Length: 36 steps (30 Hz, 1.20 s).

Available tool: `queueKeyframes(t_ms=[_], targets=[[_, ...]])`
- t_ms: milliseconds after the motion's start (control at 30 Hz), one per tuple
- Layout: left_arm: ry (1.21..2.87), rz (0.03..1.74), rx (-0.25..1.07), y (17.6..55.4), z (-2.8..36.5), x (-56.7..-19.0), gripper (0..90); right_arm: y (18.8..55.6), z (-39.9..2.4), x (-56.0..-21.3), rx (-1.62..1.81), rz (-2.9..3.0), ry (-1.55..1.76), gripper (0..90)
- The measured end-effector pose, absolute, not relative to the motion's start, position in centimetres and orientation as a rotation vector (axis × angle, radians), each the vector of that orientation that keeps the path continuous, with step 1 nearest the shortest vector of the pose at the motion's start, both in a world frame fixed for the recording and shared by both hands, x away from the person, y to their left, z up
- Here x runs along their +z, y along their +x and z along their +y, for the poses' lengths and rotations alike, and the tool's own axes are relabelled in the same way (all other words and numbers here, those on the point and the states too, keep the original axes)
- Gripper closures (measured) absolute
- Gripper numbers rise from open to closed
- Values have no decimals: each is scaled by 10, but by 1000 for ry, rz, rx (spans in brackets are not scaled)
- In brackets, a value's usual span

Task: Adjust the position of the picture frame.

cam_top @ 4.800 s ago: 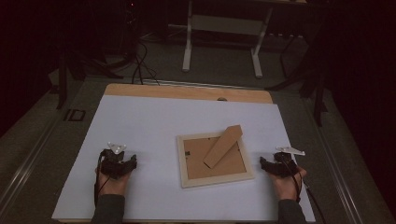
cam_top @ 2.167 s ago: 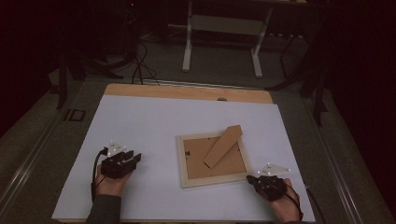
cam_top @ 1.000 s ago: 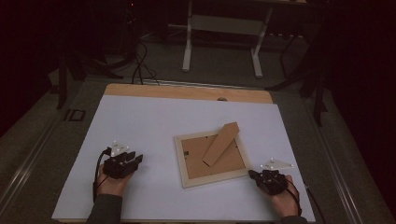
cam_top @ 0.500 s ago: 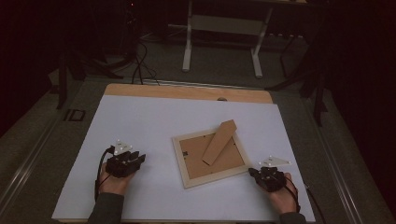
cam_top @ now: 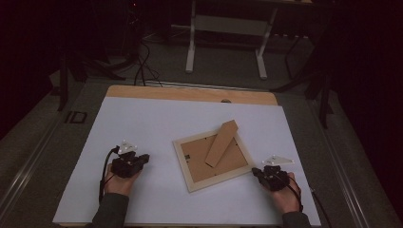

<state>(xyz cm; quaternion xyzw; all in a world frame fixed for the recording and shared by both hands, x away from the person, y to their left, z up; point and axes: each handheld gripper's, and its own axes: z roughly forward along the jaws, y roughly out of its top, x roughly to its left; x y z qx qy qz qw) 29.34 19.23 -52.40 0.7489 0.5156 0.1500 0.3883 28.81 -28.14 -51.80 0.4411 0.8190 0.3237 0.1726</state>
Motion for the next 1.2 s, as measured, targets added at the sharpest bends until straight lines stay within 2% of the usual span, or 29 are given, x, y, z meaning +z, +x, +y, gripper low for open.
queueKeyframes(t_ms=[600, 1200], targets=[[1968, 1235, 440, 338, 170, -508, 900, 293, -271, -518, 892, 2326, 1245, 900], [2050, 1192, 419, 391, 130, -525, 900, 291, -269, -524, 868, 2344, 1266, 900]])
